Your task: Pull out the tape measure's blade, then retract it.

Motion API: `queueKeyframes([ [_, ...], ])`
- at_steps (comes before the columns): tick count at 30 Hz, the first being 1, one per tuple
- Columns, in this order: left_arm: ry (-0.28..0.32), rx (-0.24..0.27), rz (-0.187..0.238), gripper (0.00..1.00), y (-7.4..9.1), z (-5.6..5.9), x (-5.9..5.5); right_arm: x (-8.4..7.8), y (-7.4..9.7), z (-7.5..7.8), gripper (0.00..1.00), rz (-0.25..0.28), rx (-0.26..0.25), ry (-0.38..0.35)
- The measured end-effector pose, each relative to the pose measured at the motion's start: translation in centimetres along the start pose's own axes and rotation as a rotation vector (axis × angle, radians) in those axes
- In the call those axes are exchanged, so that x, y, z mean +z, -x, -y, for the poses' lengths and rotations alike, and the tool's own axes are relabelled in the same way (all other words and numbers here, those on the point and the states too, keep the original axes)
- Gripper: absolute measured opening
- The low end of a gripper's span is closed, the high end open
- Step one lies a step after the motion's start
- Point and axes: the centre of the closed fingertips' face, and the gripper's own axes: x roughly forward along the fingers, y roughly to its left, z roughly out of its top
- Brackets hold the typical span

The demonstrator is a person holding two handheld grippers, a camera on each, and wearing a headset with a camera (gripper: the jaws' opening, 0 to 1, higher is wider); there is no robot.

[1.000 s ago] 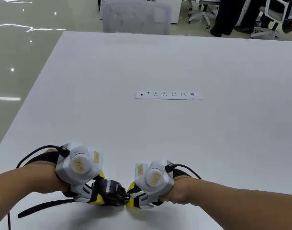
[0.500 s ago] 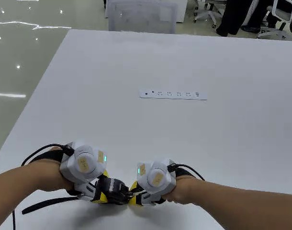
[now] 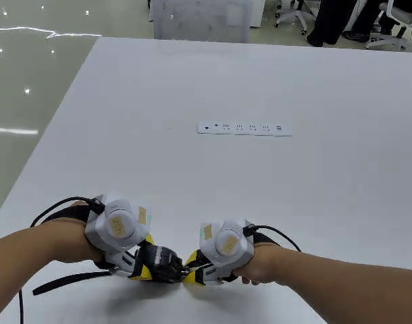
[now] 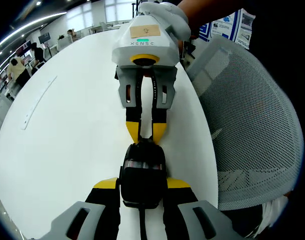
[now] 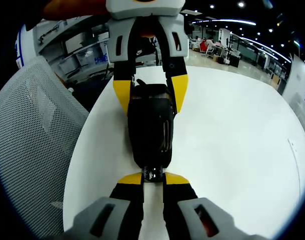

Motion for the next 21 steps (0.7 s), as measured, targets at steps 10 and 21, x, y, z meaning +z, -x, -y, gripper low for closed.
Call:
queueKeyframes([
  [10, 0.010, 0.003, 0.006, 0.29, 0.04, -0.07, 0.04, -0.69, 0.64, 0.06, 0.12, -0.019, 0.006, 0.009],
  [21, 0.012, 0.011, 0.000, 0.29, 0.04, -0.08, -0.07, -0.60, 0.45, -0.08, 0.14, -0.049, 0.004, 0.037],
])
